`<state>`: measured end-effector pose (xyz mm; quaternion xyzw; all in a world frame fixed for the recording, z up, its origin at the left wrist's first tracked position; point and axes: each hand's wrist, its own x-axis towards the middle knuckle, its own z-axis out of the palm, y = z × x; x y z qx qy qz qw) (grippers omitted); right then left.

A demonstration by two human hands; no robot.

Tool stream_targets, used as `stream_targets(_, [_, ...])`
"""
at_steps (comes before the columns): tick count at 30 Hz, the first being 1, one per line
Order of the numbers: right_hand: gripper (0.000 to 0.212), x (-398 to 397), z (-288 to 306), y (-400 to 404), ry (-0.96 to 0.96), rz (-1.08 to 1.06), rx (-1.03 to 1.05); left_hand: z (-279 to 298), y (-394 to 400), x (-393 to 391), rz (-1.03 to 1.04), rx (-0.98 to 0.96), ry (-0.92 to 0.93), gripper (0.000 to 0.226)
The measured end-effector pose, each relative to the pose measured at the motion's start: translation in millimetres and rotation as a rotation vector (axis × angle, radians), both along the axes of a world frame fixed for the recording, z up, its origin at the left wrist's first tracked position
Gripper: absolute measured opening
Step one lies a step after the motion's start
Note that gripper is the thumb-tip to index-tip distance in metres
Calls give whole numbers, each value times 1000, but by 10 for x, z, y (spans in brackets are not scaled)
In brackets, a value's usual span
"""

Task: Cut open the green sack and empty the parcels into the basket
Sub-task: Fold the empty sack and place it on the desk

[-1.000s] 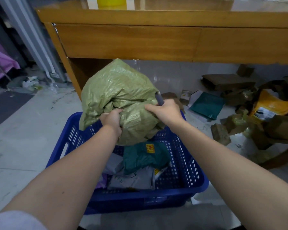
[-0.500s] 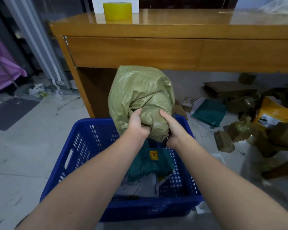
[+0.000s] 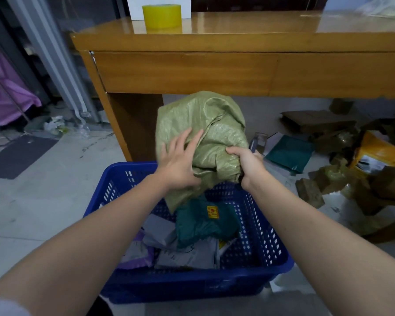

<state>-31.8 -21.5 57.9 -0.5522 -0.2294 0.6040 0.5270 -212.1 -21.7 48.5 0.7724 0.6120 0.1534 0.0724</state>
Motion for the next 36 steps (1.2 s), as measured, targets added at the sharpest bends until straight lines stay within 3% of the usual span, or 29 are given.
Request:
stream_targets(1, [54,4,4,-9,29,45,-28,-54,51,-14,54,-43,59,134])
stream_targets(3, [64,33,35,-44,104,126,-82,-148,158,-78,176,-110,-22,135])
stream_targets(5, [45,76,91,-91,151,203,-115,-203,233,-151,184,-144,-177,125])
stream_targets(7, [33,122,80,-105,234,255,-113,-240,278,-198,180,-131,-339,105])
stream_targets(9, [33,90,101,-126,345,279,-94,-306,302,-189,270,-119,-486,65])
stream_targets(11, [35,27,107,-114,417,276,-89,-338,292,-111,386,-278,-823,41])
stream_targets(13, [36,-12,81,-78,409,307,-104,-282,262,36,388,-547,-1417,38])
stream_targets(15, [38,-27,41,-47,283,351,-113,-175,253,130,325,-616,-1891,42])
stream_targets(17, [49,-17,-50,-15,89,346,-85,-114,234,158,280,-589,-2095,50])
stream_targets(20, [86,38,-189,12,-119,250,-2,-107,195,143,233,-600,-2152,56])
stream_targets(22, [102,65,-230,28,-122,280,0,-125,167,169,228,-618,-2168,53])
stream_targets(23, [99,68,-230,36,-80,316,-9,-124,138,201,231,-622,-2179,50])
stream_targets(27, [53,56,-155,42,111,359,-10,-59,74,269,275,-698,-2141,44])
stream_targets(28, [52,48,-151,46,119,339,-4,-27,82,257,312,-748,-2095,44])
stream_targets(31, [77,28,-125,50,103,230,-10,58,110,223,468,-838,-1922,43])
stream_targets(34, [75,27,-92,56,61,178,-6,-26,136,166,643,-673,-1807,32])
stream_targets(36, [78,12,-21,34,58,182,-6,-42,116,143,578,-585,-1867,39])
